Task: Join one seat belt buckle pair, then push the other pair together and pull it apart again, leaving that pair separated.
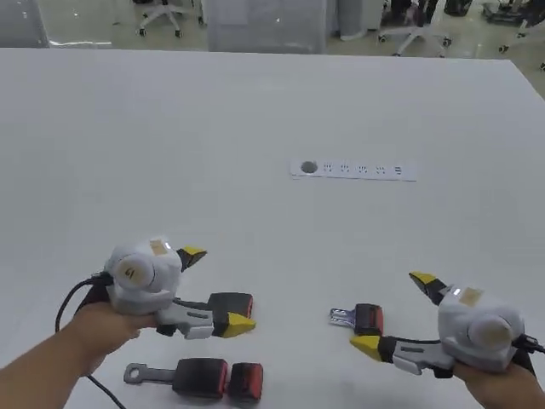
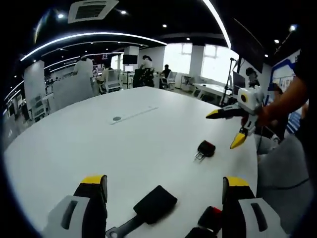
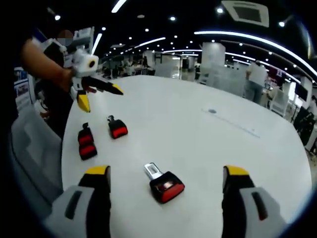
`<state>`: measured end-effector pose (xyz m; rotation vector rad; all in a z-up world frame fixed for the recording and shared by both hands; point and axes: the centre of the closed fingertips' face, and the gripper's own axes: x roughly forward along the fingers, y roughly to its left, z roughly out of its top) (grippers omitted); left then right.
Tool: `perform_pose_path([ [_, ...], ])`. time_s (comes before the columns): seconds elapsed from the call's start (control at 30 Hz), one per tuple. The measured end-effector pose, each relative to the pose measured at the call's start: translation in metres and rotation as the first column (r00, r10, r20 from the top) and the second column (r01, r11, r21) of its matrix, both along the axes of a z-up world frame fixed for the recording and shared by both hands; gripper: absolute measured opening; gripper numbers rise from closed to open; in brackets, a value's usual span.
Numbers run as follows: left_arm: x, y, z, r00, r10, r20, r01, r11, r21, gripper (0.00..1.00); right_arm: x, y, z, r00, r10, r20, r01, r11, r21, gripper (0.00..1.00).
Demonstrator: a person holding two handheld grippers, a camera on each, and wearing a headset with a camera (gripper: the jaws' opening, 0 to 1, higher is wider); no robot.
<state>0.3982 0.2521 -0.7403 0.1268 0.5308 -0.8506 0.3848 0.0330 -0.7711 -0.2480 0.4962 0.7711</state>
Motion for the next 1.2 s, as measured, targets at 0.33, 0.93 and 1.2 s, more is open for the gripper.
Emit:
perform_pose_path([
  [0.33,-0.036,0.013,0.004,0.996,0.087,0.026,-0.088,0.996,0.005,1.00,-0.035,-0.001,0.017,0.999,-0.032,0.032,0.031,0.999,0.031,0.97],
  [0.93,-0.082,0.047,0.002,0.996,0.075,0.040,-0.078,0.994,0.079,1.00,-0.078,-0.022,0.011,0.999,-0.018,0.031,0.018,1.000,-0.015,0.99],
  [1.2,-0.094,0.053,-0.006,0.995,0.096,0.022,-0.097,0.992,0.075,1.00,-0.090,-0.032,0.006,0.999,-0.047,0.020,0.047,0.999,-0.013,0.99],
])
